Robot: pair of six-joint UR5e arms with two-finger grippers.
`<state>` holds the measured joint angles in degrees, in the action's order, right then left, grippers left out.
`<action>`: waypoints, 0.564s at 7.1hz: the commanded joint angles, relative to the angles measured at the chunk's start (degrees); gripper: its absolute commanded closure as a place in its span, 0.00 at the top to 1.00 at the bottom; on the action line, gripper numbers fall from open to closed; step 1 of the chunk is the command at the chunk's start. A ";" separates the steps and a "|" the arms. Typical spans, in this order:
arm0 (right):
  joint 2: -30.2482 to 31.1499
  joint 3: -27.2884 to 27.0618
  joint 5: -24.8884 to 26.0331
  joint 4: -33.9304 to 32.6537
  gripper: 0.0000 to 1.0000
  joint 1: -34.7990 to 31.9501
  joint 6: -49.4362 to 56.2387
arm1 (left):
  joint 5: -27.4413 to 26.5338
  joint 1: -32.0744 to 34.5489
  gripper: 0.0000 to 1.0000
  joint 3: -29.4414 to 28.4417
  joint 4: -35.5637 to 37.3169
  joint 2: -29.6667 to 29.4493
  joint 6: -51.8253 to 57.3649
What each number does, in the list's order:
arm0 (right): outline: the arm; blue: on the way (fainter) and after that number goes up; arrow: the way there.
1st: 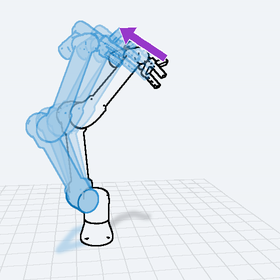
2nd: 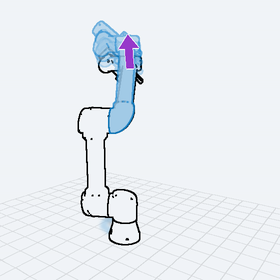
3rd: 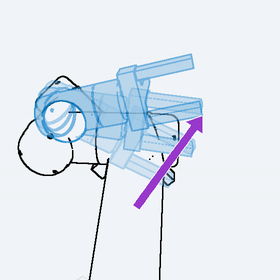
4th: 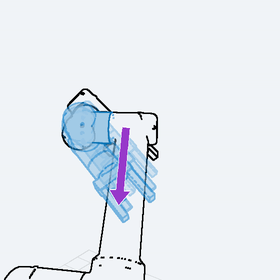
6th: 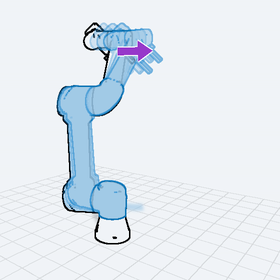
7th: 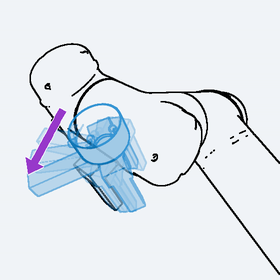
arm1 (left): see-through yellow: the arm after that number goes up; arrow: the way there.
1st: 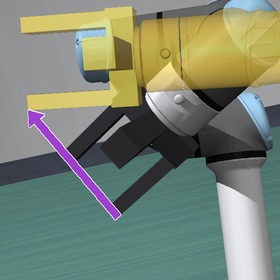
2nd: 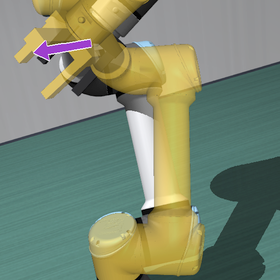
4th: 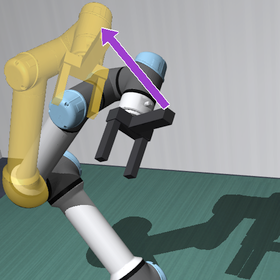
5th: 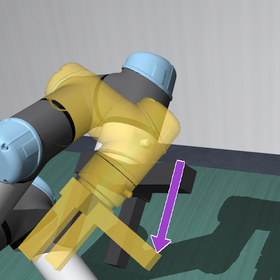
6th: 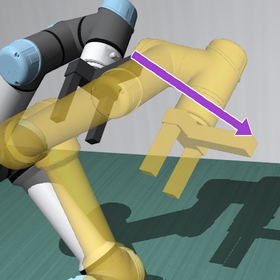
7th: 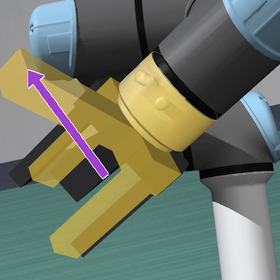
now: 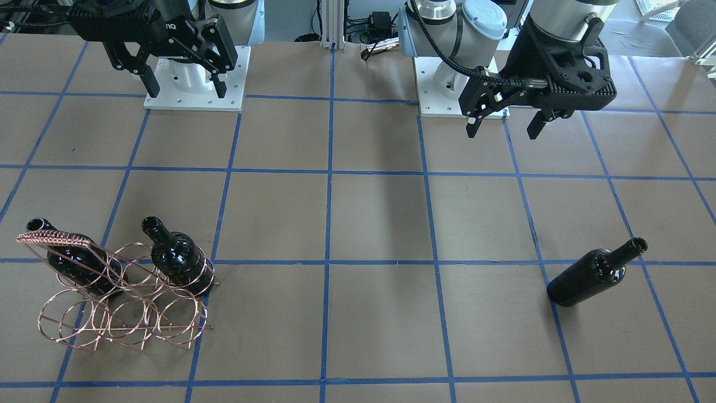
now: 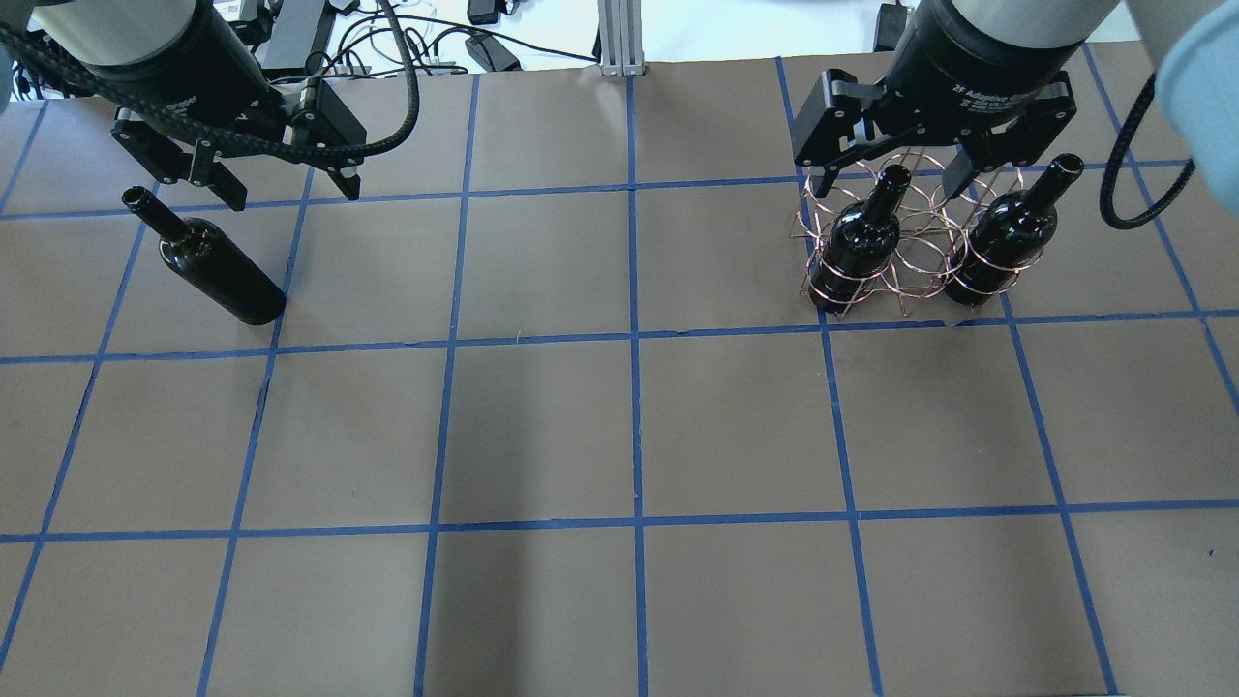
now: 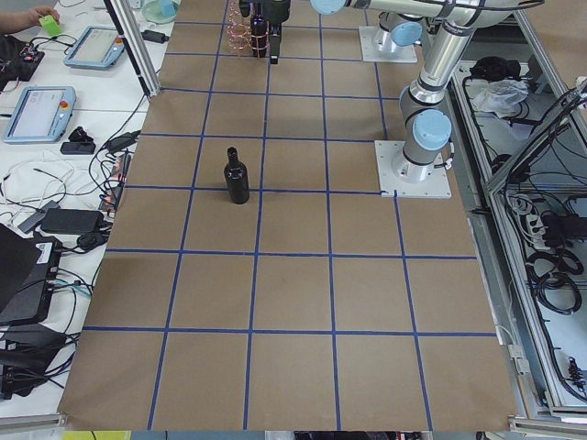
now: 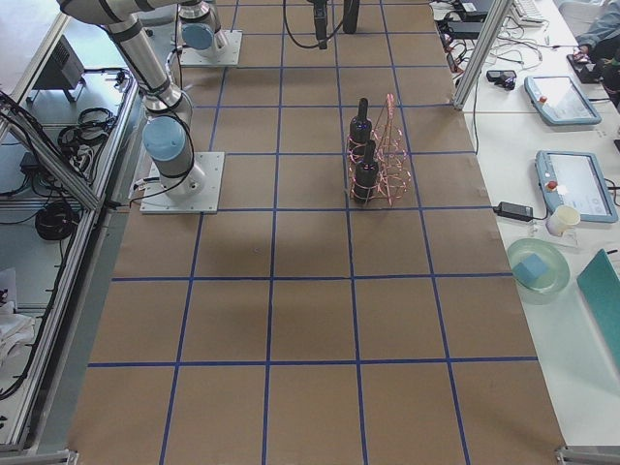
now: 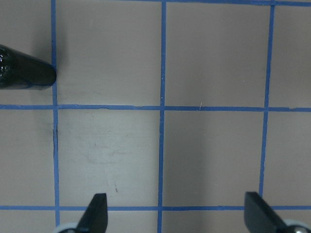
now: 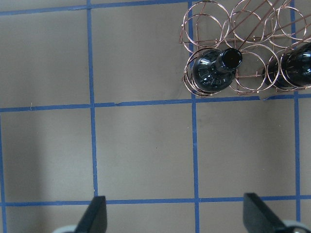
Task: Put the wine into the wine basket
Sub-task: 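Move the left gripper over the neck of the lying black bottle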
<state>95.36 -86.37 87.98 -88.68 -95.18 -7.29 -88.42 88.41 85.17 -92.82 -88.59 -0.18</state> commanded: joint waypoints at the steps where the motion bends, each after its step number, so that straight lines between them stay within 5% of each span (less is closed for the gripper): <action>1: 0.00 -0.03 0.00 0.09 1.00 0.00 0.00 | 0.09 -0.25 1.00 0.09 -0.96 0.26 0.26; 4: 0.00 -0.03 0.00 0.00 1.00 0.00 0.00 | -0.17 -0.61 1.00 0.00 -1.13 0.35 0.62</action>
<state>95.36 -86.40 87.98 -88.61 -95.19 -7.29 -88.57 87.96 85.18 -93.86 -88.28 0.30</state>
